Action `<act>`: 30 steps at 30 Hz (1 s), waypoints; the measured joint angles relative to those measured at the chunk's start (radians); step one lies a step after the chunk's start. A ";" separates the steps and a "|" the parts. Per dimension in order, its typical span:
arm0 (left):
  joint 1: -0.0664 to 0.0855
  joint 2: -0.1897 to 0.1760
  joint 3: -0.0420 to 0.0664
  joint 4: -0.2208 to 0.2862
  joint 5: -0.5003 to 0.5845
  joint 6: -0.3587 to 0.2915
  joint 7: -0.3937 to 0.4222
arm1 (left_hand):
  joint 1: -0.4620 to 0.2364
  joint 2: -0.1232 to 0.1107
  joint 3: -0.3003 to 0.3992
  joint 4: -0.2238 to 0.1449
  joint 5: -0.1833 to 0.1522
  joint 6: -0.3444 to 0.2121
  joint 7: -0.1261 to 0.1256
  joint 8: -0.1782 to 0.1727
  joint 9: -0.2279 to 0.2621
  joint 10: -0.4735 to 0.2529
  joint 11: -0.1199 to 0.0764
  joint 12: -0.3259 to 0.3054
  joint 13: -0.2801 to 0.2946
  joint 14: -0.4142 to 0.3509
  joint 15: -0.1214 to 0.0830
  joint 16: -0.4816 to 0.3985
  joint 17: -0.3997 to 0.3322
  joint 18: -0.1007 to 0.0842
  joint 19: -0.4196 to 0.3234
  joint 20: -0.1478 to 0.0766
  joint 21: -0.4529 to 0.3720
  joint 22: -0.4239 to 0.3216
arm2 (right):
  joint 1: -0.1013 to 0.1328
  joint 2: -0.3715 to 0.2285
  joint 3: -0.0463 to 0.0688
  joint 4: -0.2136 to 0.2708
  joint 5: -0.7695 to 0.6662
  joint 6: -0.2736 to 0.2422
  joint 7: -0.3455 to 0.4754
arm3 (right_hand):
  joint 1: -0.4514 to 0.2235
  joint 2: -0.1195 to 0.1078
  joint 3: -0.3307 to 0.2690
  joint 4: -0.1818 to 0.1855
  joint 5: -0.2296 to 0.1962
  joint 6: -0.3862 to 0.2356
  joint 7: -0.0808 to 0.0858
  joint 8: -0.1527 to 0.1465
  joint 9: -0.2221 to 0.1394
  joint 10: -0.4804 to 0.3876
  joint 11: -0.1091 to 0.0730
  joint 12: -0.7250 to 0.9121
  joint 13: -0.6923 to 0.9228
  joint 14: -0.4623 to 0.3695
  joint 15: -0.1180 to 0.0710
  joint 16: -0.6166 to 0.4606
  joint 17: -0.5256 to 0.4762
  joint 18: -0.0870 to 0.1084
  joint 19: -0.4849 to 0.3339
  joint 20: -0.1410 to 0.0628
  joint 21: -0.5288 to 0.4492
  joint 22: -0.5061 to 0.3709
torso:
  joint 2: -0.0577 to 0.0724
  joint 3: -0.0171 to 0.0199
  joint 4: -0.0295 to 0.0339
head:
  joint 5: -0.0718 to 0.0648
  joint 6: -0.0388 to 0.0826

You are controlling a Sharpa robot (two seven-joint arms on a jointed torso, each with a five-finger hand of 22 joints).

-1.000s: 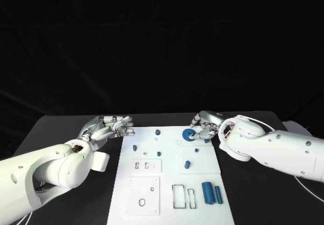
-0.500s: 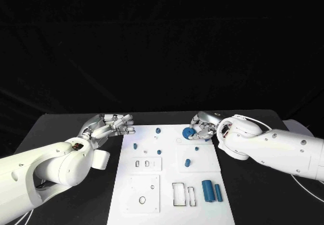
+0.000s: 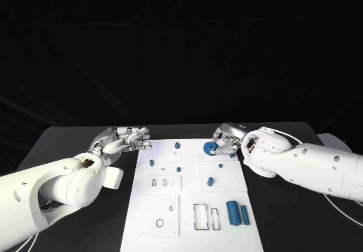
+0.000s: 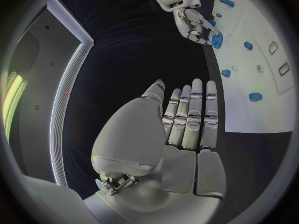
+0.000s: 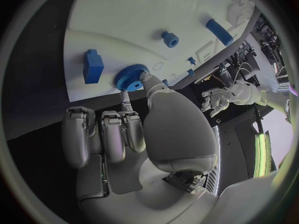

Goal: Assemble the parts on the task board

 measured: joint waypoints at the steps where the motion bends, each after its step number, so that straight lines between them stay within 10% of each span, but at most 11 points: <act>1: 0.000 0.000 0.000 0.000 0.001 0.001 0.000 | 0.000 0.000 0.000 0.000 0.000 0.000 0.000 0.000 0.000 0.000 0.000 0.000 0.000 0.000 0.000 0.000 0.000 0.000 0.000 0.000 0.000 0.000 | -0.002 0.001 0.000 0.000 -0.008 -0.002 0.000 | 0.002 0.001 0.000 0.000 0.000 0.007 -0.001 0.004 0.001 0.000 0.000 0.002 0.000 0.000 0.000 0.000 0.000 0.000 0.000 0.000 0.001 0.000 | 0.000 0.0000 0.0001 | 0.000 0.000; 30: 0.000 0.001 0.000 -0.004 0.018 0.005 -0.002 | 0.000 0.000 0.000 0.000 0.000 0.000 0.000 -0.006 -0.001 -0.004 0.004 -0.014 0.000 0.000 0.000 -0.008 0.002 0.000 0.000 0.000 0.000 -0.003 | -0.016 0.017 -0.001 0.011 -0.141 -0.023 -0.012 | -0.025 -0.025 -0.026 0.026 -0.016 0.010 -0.004 0.021 0.006 0.000 -0.007 0.005 0.000 0.000 0.000 0.000 0.000 0.000 0.004 -0.004 0.008 0.001 | 0.000 0.0002 0.0013 | 0.006 0.002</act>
